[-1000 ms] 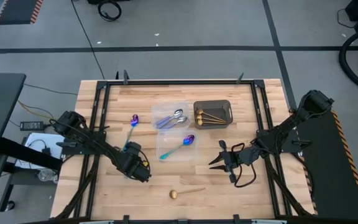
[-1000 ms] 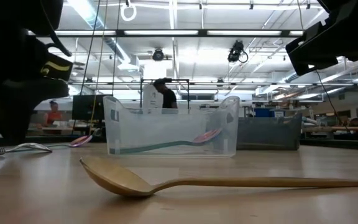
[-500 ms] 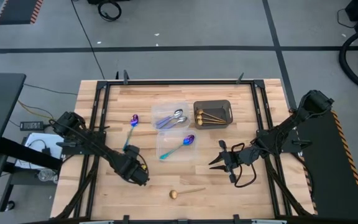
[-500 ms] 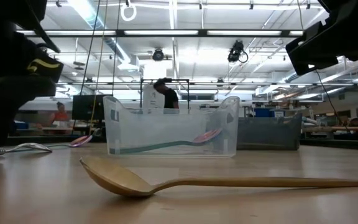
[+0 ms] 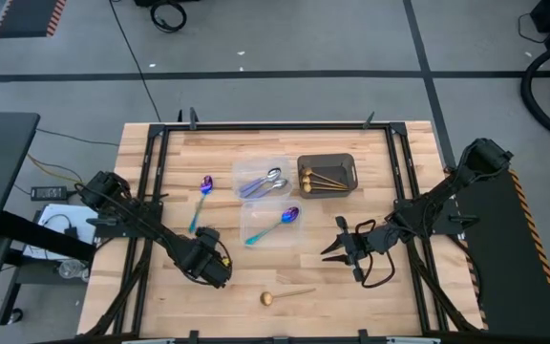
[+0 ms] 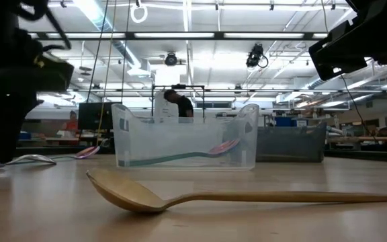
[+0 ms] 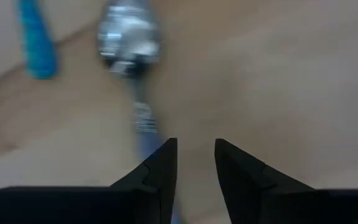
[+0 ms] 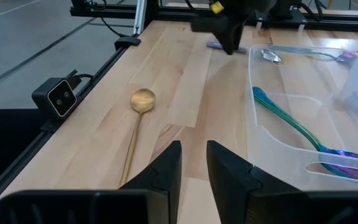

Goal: Sort silverware by color (type)
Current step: Put the blue spoon into the top transparent bin

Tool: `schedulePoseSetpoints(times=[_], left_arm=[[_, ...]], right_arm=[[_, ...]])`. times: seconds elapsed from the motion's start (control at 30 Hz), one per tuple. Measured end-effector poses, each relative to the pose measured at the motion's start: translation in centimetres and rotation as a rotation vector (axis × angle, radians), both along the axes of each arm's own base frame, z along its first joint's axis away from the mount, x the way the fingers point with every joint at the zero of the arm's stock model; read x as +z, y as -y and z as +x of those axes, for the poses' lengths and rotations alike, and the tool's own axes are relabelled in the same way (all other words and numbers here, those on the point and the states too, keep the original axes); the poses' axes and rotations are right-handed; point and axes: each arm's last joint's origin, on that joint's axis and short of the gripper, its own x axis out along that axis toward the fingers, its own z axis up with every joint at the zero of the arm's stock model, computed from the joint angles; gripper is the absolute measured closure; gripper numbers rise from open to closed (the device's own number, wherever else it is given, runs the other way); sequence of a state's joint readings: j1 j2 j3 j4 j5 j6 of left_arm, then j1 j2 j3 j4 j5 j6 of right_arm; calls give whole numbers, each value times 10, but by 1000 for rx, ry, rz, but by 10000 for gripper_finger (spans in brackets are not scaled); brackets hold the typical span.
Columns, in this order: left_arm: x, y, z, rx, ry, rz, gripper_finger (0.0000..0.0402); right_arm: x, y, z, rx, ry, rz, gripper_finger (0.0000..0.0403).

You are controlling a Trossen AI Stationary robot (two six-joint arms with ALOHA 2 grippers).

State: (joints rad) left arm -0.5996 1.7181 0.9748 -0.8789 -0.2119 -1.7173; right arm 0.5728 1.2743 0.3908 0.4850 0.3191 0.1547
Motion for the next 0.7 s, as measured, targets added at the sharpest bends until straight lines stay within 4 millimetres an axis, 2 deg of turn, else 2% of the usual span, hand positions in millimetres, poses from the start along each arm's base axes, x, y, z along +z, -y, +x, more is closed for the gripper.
schedulePoseSetpoints(times=[0.23, 0.47, 0.6, 0.7], left_arm=[[28, 10, 9, -130, 93, -61, 285], [31, 10, -19, -77, -100, 4, 285], [34, 15, -30, -55, -100, 44, 293], [28, 13, -42, -26, -85, 76, 311]], right_arm=[[0, 0, 0, 0, 0, 0, 316], [0, -2, -1, 12, 0, 1, 316], [0, -2, -1, 14, 3, -1, 316], [1, -2, -1, 19, 15, -9, 316]])
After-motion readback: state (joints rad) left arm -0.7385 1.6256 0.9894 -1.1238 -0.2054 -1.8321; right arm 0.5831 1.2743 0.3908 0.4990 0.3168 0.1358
